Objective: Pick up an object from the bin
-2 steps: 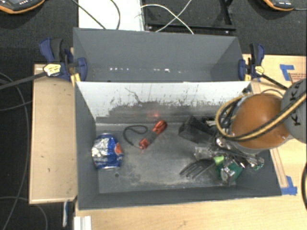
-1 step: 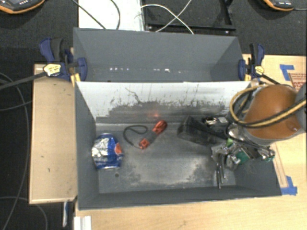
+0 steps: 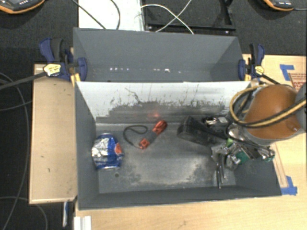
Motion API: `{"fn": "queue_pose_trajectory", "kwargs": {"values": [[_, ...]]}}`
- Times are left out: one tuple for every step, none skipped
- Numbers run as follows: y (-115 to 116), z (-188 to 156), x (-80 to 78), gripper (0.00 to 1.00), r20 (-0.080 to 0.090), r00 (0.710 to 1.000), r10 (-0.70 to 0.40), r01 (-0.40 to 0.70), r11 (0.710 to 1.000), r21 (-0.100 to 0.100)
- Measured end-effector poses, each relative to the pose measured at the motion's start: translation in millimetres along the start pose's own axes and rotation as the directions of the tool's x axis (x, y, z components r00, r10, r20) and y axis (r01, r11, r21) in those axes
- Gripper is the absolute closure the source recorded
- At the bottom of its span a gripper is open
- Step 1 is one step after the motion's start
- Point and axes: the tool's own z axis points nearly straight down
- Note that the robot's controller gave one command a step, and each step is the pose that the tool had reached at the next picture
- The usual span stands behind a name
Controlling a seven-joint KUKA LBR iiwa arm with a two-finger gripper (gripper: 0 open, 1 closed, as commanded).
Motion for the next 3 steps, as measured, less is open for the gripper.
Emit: {"fn": "queue_pose_trajectory", "kwargs": {"values": [[0.6,-2.7,0.5,1.0,-0.001,1.0,0.0,0.0,1.0,-0.001],[1.7,-25.9,1.3,1.0,-0.005,1.0,0.002,-0.002,1.0,-0.005],[0.3,-40.2,0.1,1.0,0.0,1.0,0.003,-0.003,1.0,0.0]]}}
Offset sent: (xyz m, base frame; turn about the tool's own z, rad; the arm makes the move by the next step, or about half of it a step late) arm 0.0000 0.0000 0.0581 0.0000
